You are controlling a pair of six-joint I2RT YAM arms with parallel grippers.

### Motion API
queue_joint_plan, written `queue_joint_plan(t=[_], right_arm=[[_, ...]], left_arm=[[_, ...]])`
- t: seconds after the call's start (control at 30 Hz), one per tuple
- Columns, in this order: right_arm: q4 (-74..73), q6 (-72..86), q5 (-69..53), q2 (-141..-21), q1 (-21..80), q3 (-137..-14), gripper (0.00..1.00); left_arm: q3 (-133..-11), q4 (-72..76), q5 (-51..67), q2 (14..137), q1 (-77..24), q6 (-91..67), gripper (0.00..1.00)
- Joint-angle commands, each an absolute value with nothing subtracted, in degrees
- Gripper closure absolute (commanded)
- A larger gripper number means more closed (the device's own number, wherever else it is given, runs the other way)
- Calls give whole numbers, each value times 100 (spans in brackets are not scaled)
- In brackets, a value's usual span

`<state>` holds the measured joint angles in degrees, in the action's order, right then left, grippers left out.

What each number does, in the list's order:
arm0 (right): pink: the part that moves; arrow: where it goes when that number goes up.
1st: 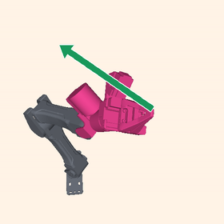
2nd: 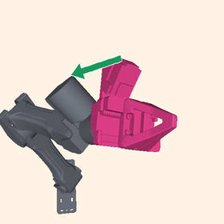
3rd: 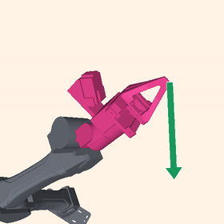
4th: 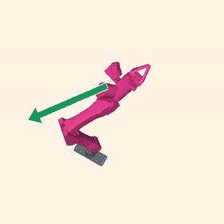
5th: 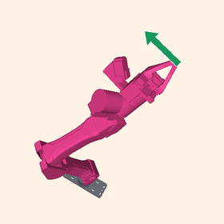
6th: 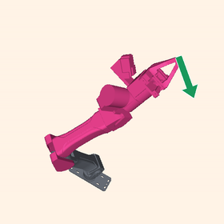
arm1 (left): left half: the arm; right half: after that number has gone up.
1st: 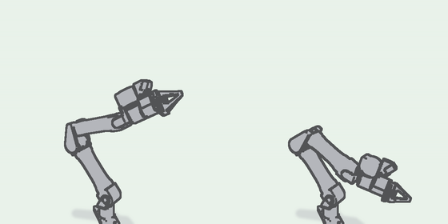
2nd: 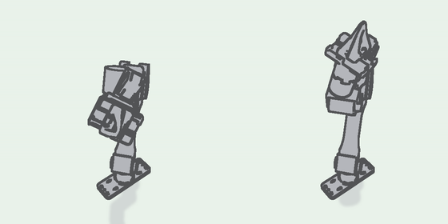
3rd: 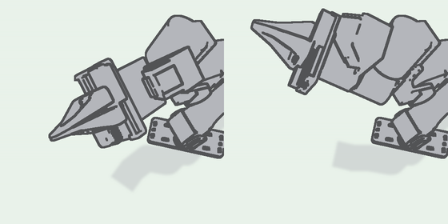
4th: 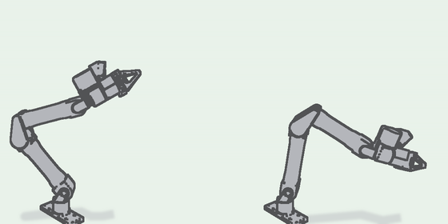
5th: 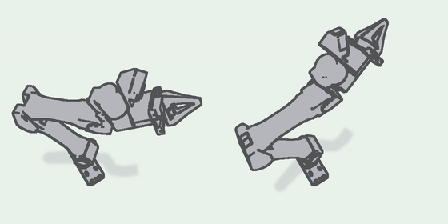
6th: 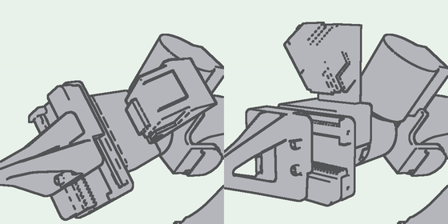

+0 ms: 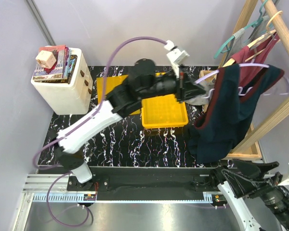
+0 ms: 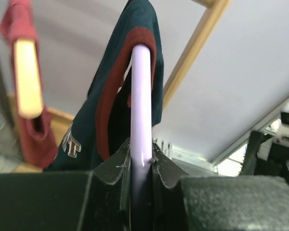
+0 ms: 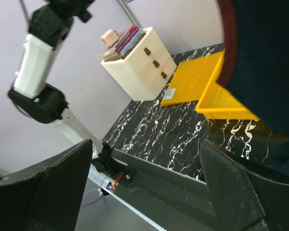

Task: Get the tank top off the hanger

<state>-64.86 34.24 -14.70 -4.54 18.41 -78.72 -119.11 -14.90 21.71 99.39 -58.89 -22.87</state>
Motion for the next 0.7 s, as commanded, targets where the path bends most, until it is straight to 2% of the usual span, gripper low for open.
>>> queue_joint_plan(t=[0.0, 0.33, 0.47, 0.57, 0.63, 0.67], right_arm=[[-6407, 2841, -1915, -984, 1819, -7980, 0], [-5898, 2390, -2531, -1810, 1828, -7876, 0], [-5582, 2452, -2977, -2589, 1714, -7883, 0], [-5773, 2216, -3810, -3266, 961, -8269, 0], [-5879, 1934, -4173, -3488, 58, -8698, 0], [-5610, 2012, -4410, -3628, 35, -8719, 0]], left_arm=[[-11059, -940, 1636, 8301, -5854, -2057, 100], [-8527, -1344, 616, 5803, -5862, -1942, 100], [-7631, -1424, 238, 4889, -5854, -2003, 100], [-6962, -1424, -174, 4273, -5854, -2135, 100], [-6575, -1476, -403, 4000, -5845, -2188, 100], [-6479, -1503, -474, 3956, -5853, -2180, 100]])
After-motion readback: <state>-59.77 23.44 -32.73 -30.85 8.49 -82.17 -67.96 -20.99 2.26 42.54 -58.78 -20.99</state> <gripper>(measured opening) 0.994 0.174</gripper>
